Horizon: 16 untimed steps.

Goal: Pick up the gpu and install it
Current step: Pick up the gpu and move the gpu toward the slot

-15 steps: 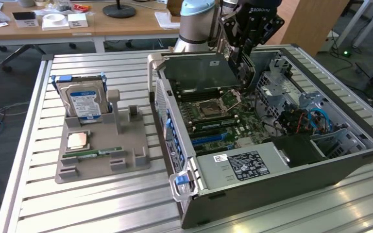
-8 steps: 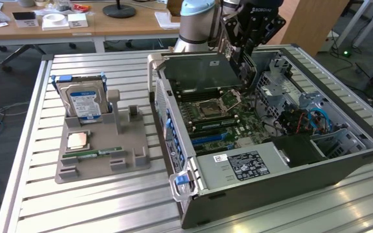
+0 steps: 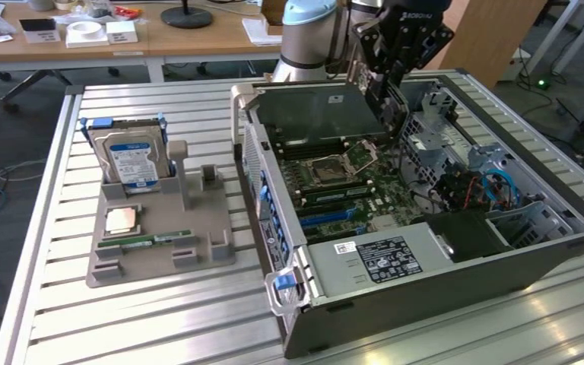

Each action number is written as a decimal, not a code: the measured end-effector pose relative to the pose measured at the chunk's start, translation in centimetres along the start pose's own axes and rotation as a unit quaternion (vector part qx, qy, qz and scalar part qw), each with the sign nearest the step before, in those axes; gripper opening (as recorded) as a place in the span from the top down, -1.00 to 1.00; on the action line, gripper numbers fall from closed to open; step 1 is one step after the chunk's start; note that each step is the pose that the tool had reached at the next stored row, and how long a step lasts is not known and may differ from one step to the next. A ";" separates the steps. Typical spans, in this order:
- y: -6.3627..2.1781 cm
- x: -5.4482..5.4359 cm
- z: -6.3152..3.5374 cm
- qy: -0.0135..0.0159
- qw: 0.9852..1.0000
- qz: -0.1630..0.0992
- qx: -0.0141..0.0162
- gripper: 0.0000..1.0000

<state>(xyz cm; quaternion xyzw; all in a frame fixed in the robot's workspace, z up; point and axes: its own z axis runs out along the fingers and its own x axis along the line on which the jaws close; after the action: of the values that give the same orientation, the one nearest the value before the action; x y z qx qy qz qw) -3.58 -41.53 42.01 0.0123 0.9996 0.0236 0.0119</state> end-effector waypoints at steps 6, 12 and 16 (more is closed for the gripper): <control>0.00 -0.1 0.00 0.000 1.000 0.000 0.000 0.47; 0.00 -0.1 0.00 0.000 1.000 0.000 0.000 0.47; 0.00 -0.2 0.01 0.000 1.000 0.000 0.000 0.47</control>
<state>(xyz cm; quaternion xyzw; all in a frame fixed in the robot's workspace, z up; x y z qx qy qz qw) -3.34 -41.53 42.01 0.0122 0.9996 0.0236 0.0119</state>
